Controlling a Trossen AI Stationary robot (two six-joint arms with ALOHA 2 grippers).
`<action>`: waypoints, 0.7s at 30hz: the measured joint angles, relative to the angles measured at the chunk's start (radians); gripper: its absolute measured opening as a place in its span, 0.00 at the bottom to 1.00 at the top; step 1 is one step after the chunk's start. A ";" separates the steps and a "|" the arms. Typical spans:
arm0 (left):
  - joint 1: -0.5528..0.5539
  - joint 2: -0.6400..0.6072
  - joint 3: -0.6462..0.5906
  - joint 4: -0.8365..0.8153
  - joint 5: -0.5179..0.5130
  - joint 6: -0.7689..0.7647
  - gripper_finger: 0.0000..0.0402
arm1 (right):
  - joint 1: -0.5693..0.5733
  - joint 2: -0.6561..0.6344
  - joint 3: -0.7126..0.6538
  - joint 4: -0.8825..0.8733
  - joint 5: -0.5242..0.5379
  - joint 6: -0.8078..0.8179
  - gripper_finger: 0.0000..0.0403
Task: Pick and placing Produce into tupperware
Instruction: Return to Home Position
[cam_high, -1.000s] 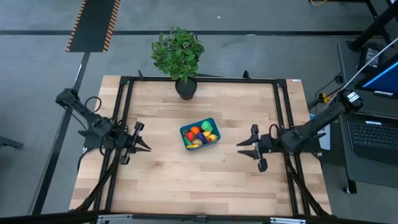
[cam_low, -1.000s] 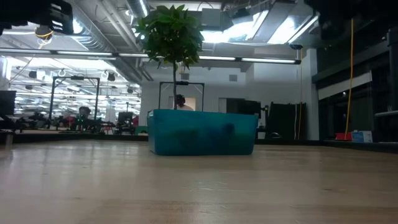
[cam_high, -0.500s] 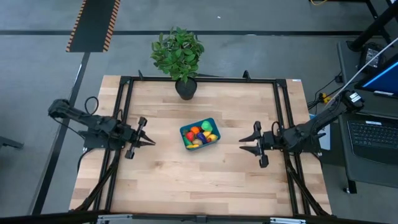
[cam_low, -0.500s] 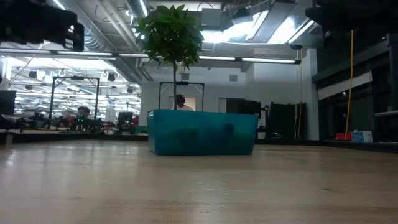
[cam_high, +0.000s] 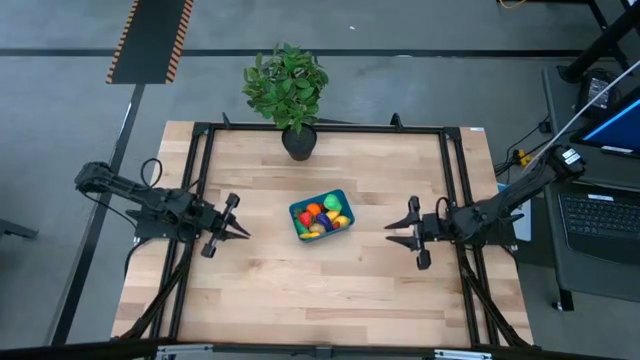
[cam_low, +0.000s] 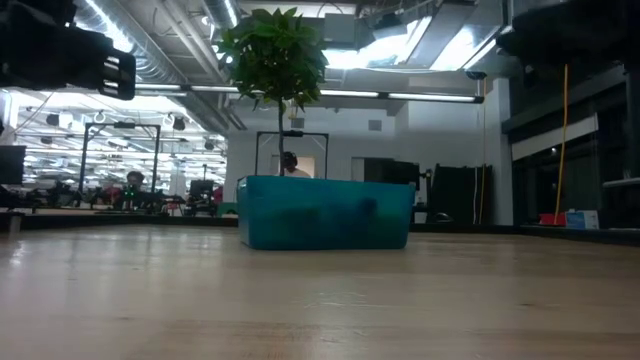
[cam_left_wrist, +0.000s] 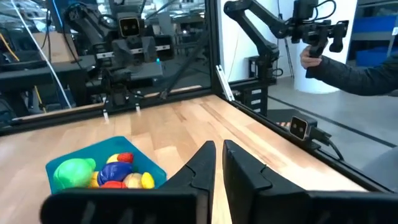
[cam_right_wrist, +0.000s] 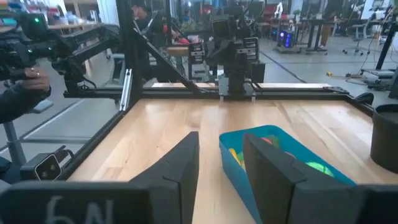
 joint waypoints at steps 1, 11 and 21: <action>0.000 0.000 0.000 -0.003 0.000 -0.001 0.06 | 0.000 0.000 -0.029 0.039 0.000 -0.001 0.31; 0.000 0.001 0.000 -0.053 -0.035 0.000 0.12 | -0.006 0.000 -0.176 0.222 0.011 -0.036 0.31; 0.000 0.001 0.000 -0.051 -0.038 -0.001 0.18 | -0.007 0.000 -0.176 0.212 0.022 -0.073 0.31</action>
